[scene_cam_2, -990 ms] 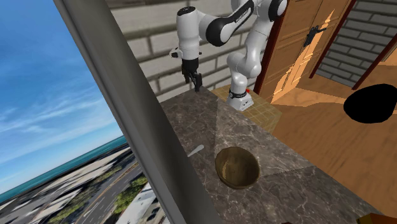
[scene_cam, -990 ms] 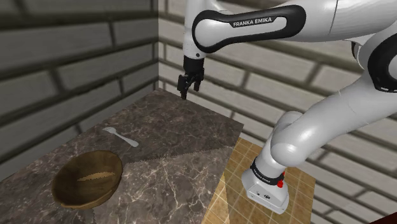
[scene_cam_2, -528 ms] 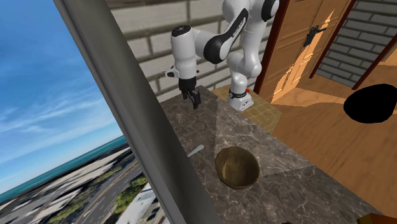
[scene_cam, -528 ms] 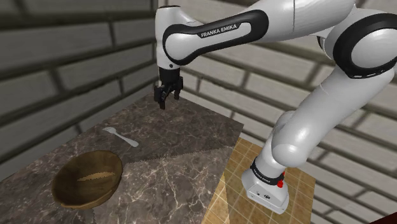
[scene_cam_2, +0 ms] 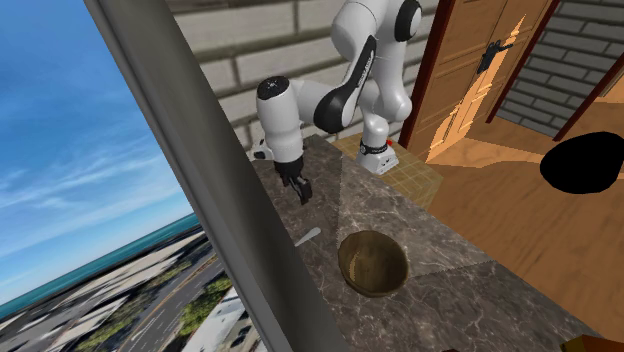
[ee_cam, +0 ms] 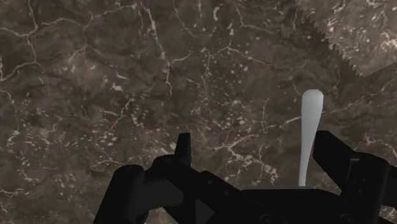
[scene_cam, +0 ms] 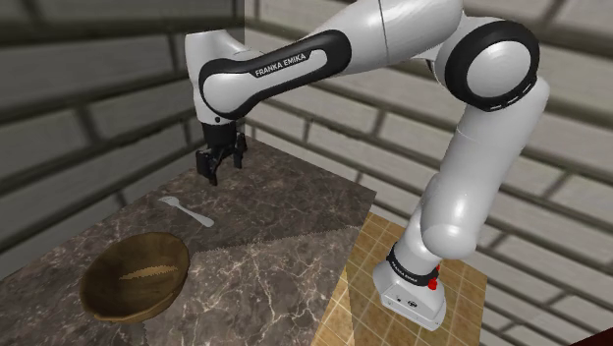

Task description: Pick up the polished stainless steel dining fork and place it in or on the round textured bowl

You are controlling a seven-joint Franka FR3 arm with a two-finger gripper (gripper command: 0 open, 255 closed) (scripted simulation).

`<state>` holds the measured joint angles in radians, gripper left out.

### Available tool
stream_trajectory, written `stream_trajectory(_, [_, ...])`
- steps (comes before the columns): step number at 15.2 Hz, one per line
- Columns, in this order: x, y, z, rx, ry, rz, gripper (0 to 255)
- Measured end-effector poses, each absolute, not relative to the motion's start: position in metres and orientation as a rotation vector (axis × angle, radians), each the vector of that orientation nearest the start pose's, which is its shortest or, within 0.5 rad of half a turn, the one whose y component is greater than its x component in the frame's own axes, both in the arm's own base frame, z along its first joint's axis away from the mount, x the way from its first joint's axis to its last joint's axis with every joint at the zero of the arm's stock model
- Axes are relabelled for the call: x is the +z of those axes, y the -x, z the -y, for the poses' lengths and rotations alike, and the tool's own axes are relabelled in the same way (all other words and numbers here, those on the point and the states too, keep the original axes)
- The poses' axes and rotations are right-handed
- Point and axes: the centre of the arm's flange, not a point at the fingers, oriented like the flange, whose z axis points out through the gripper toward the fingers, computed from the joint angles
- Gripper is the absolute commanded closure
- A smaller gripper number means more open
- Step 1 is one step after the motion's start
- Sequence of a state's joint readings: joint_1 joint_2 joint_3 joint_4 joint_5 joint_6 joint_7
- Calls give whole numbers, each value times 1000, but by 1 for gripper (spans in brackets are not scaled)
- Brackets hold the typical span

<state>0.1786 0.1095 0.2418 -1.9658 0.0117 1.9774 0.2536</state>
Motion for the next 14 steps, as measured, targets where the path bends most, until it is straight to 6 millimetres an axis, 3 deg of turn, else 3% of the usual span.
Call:
stream_trajectory(9, [357,-575,-321,224,3120,321,0])
stream_trajectory(14, [329,-580,-330,230,3120,326,0])
